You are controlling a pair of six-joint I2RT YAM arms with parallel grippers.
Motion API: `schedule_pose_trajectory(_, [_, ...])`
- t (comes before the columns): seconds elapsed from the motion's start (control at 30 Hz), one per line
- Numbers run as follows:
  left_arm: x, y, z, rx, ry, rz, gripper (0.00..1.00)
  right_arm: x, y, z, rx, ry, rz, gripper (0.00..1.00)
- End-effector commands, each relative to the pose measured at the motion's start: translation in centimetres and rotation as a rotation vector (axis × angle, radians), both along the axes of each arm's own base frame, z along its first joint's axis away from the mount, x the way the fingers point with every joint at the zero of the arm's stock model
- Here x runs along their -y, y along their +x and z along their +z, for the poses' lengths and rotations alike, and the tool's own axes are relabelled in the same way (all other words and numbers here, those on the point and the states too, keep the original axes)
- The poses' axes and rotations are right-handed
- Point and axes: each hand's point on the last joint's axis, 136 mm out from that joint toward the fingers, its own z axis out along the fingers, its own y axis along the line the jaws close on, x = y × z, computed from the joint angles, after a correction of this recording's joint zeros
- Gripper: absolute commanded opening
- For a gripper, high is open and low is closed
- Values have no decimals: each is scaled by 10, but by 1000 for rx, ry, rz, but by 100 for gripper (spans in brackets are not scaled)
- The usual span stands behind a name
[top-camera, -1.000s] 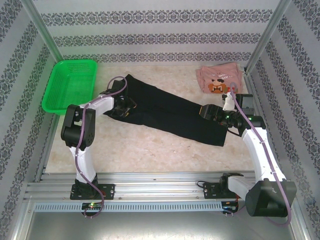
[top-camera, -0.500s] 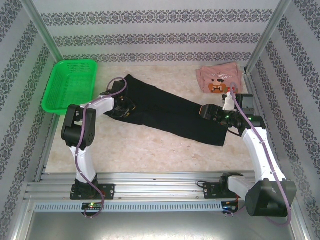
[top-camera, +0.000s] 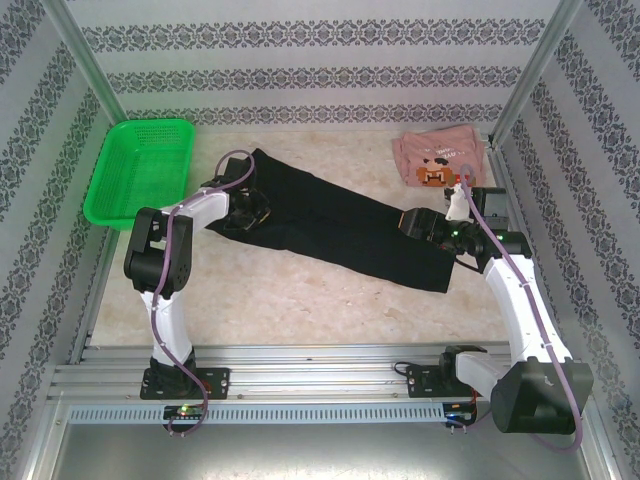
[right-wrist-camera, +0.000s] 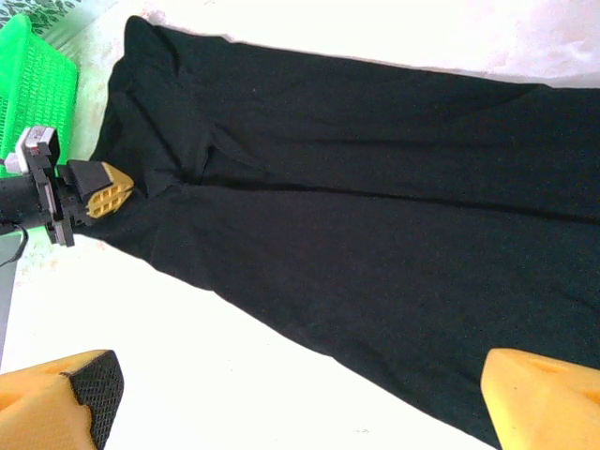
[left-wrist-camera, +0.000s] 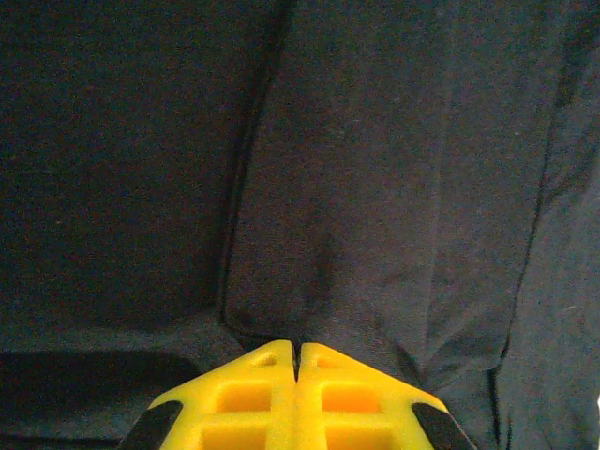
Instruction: Fold and stack the t-shirts
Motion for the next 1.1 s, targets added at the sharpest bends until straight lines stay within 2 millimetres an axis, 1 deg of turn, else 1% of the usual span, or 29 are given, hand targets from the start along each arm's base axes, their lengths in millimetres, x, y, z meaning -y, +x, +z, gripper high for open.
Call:
schedule_pose_trajectory(0.0, [10,20,18,73,-29,-20,0,-3,2,-2,2,0,4,98])
schedule_pose_trajectory(0.07, [12,28,25,97,-32,-21,0,-2,3,-1,3,0,0,98])
schedule_pose_trajectory(0.23, [12,49,34,140,-37,-9,0,-2,4,-1,5,5,-2,98])
schedule_pose_trajectory(0.5, [16,83,36,189,-55,-3,0,-1,3,-7,-9,1,-7,98])
schedule_pose_trajectory(0.57, [20,92,34,190,-64,-18,0,-1,4,-9,-15,0,-10,98])
schedule_pose_trajectory(0.77, [24,104,22,175,-73,-39,0,-2,3,-15,-30,4,-8,98])
schedule_pose_trajectory(0.9, [28,111,24,188,-79,-68,0,-1,3,-19,-39,3,-10,98])
schedule_pose_trajectory(1.07, [38,119,28,224,-104,-119,0,-2,4,-24,-51,6,-9,98])
